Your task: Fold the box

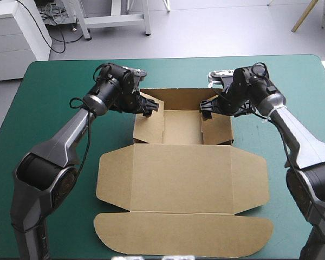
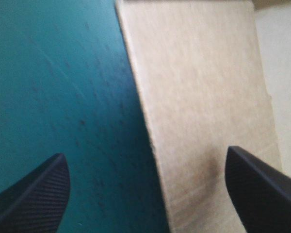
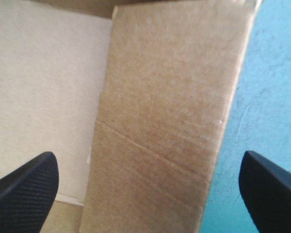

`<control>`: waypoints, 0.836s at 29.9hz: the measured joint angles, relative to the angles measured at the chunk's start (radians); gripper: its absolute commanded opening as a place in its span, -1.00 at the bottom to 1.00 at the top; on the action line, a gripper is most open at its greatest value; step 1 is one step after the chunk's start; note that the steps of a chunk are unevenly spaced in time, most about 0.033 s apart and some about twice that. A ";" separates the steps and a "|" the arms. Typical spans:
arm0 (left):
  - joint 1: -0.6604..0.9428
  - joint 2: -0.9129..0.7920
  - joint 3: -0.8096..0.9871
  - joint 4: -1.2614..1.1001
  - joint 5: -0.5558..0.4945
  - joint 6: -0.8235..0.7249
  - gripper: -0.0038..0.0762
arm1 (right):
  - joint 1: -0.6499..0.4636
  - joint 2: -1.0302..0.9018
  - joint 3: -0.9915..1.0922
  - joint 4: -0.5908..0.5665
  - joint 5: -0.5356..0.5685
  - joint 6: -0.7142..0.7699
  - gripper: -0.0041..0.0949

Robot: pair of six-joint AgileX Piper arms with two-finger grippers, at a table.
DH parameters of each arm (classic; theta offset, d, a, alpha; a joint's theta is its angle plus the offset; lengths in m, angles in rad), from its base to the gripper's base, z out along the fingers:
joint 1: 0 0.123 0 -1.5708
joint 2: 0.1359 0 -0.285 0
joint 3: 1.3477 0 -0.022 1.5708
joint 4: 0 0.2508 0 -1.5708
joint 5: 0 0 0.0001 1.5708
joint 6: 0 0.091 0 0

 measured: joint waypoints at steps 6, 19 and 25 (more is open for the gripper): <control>0.000 -0.047 -0.172 0.043 0.008 0.018 0.23 | 0.000 -0.139 -0.028 -0.005 0.035 0.010 0.91; 0.000 -0.419 -0.001 0.084 0.018 0.148 -0.93 | 0.000 -0.330 -0.011 -0.036 0.130 0.024 0.87; 0.000 -0.681 0.246 0.093 0.018 0.155 -0.93 | 0.000 -0.321 0.103 -0.036 0.081 0.053 0.85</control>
